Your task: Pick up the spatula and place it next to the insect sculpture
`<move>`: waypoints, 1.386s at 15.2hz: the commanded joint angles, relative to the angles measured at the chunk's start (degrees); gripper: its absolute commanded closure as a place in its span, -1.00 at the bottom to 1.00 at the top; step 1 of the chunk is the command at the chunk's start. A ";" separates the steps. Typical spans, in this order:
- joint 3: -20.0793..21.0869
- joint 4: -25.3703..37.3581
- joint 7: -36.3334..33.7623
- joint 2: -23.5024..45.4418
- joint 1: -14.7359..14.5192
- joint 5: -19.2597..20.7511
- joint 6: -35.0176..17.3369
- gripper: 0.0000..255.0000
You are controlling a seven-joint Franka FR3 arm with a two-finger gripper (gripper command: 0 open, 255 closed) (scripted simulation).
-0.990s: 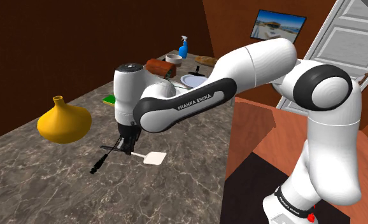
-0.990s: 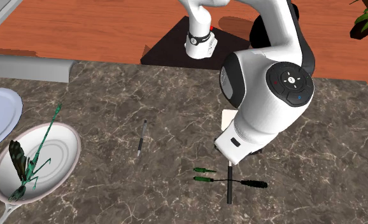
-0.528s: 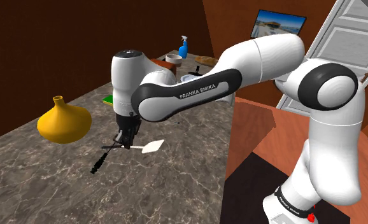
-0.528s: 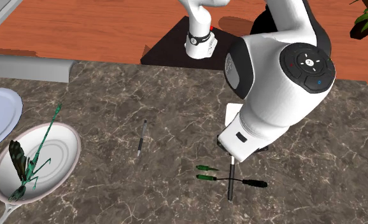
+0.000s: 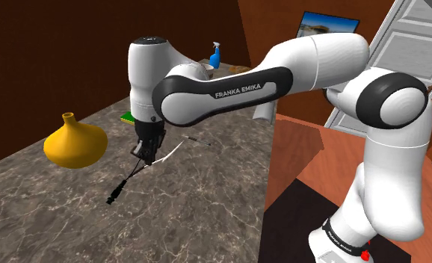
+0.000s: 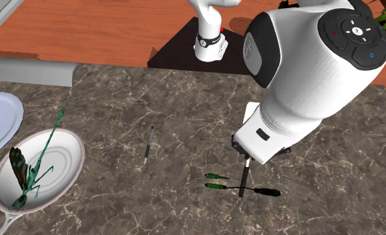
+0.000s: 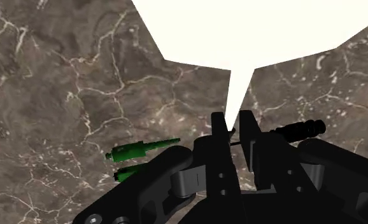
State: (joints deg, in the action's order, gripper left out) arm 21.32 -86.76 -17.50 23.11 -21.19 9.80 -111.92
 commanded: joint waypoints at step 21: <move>0.40 18.39 1.05 0.87 -1.65 -0.12 17.44 1.00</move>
State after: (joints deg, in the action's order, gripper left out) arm 21.72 -69.54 -16.46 23.83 -22.69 9.63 -95.53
